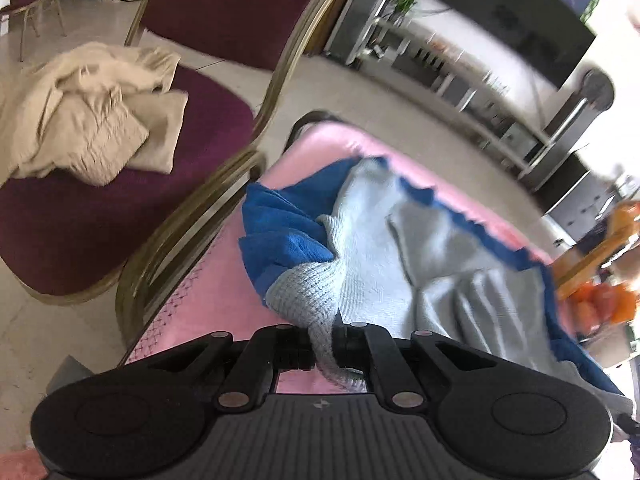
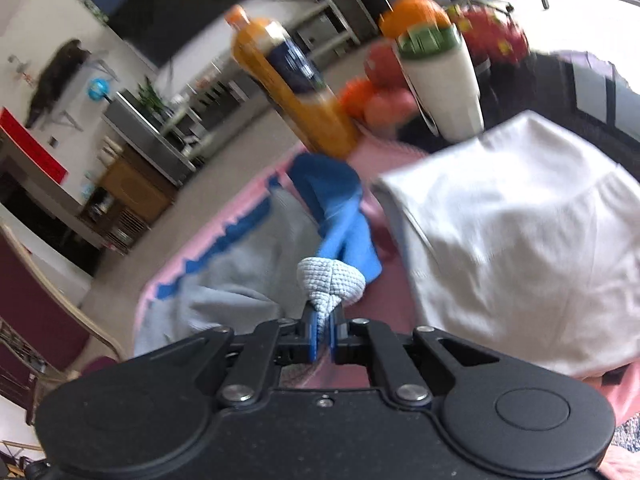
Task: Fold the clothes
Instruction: 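Open both grippers to release the spread sweatshirt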
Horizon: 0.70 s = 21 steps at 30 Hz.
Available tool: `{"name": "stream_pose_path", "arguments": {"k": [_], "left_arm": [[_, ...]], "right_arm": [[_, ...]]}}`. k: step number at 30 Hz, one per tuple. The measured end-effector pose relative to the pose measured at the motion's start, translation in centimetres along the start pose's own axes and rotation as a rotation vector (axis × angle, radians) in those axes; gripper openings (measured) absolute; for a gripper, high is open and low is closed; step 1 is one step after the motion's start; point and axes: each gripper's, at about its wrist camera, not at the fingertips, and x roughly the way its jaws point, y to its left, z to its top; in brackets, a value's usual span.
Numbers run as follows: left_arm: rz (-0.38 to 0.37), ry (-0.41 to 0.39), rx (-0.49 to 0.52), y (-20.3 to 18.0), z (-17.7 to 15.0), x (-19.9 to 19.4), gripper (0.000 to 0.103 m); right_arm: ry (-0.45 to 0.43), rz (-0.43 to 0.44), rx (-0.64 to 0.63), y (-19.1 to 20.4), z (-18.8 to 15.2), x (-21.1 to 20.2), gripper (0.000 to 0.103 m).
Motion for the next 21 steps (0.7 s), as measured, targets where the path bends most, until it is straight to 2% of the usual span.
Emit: {"name": "stream_pose_path", "arguments": {"k": [2, 7, 8, 11, 13, 15, 16, 17, 19, 21], "left_arm": [[-0.012, -0.005, 0.004, -0.3, 0.1, -0.9, 0.005], [0.061, 0.048, 0.057, -0.1, -2.3, 0.3, 0.008], [0.096, 0.078, 0.073, 0.1, -3.0, 1.3, 0.009], [0.248, 0.244, 0.135, 1.0, -6.0, 5.6, 0.016], [0.294, 0.290, 0.167, 1.1, -7.1, 6.1, 0.023], [0.322, 0.283, 0.215, 0.4, -7.2, 5.0, 0.025], [0.334, 0.269, 0.239, 0.1, -7.1, 4.1, 0.026], [0.339, 0.252, 0.258, -0.1, -7.0, 3.2, 0.027], [0.333, 0.211, 0.290, -0.7, -6.8, 1.5, 0.025], [0.289, 0.158, 0.311, -1.3, -6.6, -0.1, 0.025]], "right_arm": [[-0.018, 0.013, -0.006, 0.4, 0.3, -1.6, 0.006], [0.009, -0.037, -0.019, -1.0, -1.4, -1.9, 0.006], [0.035, -0.059, -0.016, -1.6, -2.1, -1.1, 0.006], [0.149, -0.157, -0.041, -3.2, -4.5, 1.9, 0.007], [0.225, -0.230, -0.057, -3.7, -5.4, 2.9, 0.013], [0.221, -0.253, -0.079, -3.3, -5.0, 2.1, 0.023], [0.216, -0.262, -0.091, -3.2, -4.7, 1.6, 0.040], [0.201, -0.268, -0.106, -2.9, -4.3, 0.8, 0.046], [0.181, -0.239, -0.123, -2.5, -3.8, -0.6, 0.046], [0.168, -0.183, -0.130, -2.0, -3.3, -1.6, 0.046]]}}
